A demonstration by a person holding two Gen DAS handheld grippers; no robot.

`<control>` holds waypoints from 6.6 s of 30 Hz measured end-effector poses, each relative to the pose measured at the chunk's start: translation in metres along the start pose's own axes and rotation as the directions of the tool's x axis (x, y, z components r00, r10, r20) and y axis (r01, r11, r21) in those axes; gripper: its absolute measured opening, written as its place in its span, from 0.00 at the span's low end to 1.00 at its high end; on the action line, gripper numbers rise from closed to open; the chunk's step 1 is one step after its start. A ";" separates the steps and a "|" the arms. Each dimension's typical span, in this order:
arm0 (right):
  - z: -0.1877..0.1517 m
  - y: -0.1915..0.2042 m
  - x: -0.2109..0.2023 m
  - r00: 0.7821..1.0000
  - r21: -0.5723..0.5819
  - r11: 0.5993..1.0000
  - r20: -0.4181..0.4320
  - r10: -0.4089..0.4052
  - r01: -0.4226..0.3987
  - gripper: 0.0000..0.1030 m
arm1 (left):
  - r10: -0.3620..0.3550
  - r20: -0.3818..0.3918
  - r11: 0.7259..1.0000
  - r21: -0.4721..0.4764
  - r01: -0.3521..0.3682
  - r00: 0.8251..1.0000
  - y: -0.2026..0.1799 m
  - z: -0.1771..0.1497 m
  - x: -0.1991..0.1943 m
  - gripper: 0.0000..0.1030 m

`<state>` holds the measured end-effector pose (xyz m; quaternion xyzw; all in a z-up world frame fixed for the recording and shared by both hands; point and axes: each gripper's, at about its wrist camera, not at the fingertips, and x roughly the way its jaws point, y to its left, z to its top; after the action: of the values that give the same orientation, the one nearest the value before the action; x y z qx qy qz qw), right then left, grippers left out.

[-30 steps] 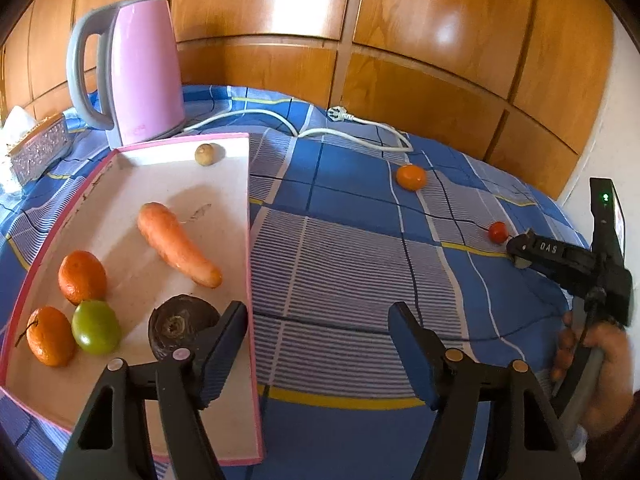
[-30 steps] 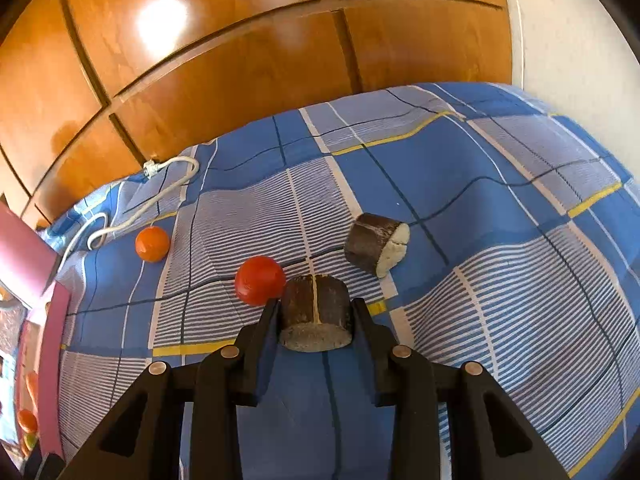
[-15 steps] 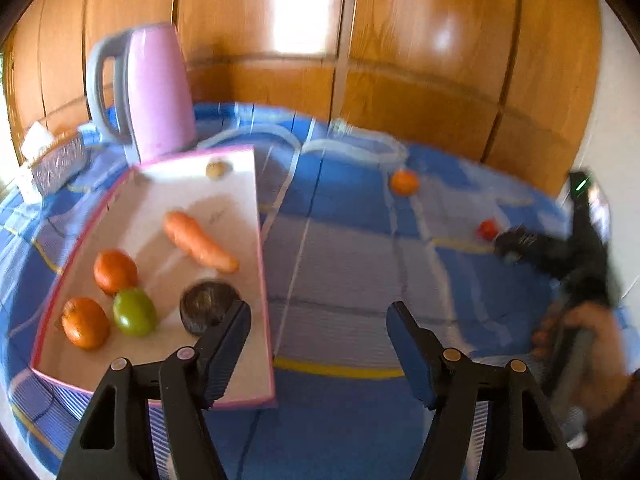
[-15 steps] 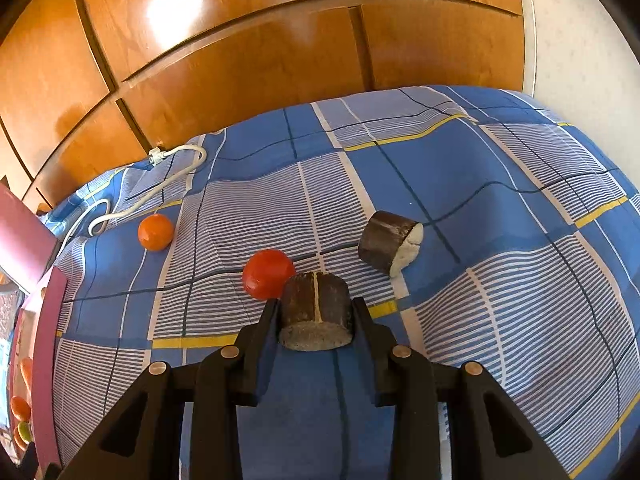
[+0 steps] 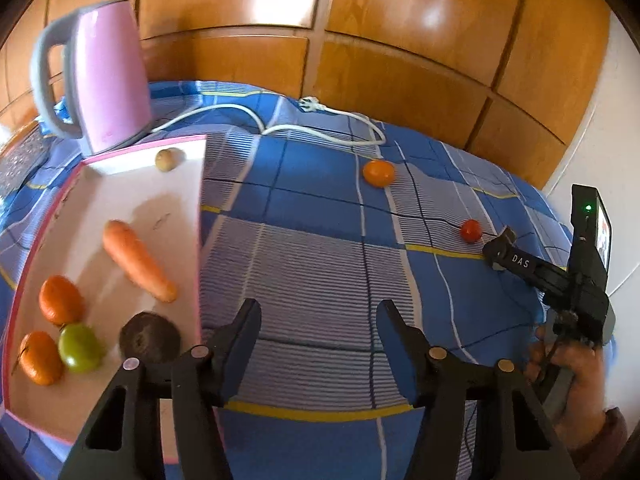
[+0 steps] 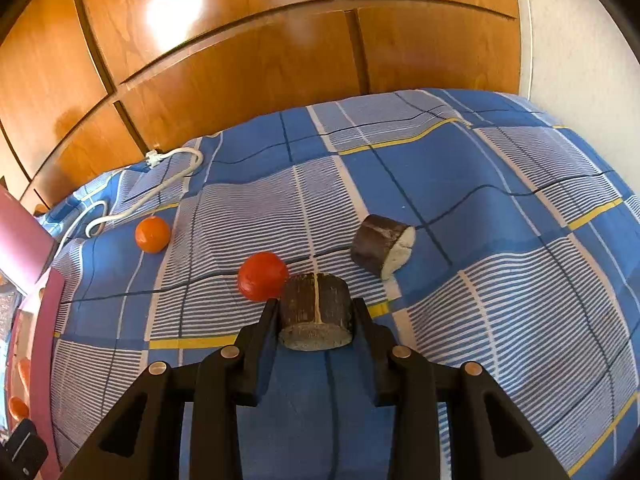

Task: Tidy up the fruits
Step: 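Move the left tool toward the orange on the sheet while the right tool holds the slice, then grasp the orange with the left tool while the right tool holds the slice, then carry the orange and the dark slice toward the pink tray with both tools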

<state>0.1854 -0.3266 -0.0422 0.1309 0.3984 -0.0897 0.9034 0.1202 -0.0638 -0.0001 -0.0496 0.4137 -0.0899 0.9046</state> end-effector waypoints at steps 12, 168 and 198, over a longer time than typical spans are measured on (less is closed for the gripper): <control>0.000 -0.013 -0.004 0.993 -0.009 0.993 -0.001 -0.121 0.121 0.34 | -0.041 -0.094 0.999 0.010 0.043 0.995 -0.010 0.031 0.041 0.45; -0.012 0.004 -0.012 0.998 -0.255 0.965 -0.009 -0.058 0.054 0.34 | -0.055 -0.094 0.946 0.314 0.082 0.994 -0.047 0.080 0.138 0.38; -0.067 0.064 -0.045 0.999 -0.318 0.948 -0.050 0.002 -0.018 0.34 | -0.020 0.005 0.961 0.277 0.018 1.000 -0.026 -0.043 0.022 0.38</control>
<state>0.1261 -0.2428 -0.0414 -0.0125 0.4289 -0.0163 0.9031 0.0987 -0.0948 -0.0404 0.0730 0.3931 -0.1554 0.9033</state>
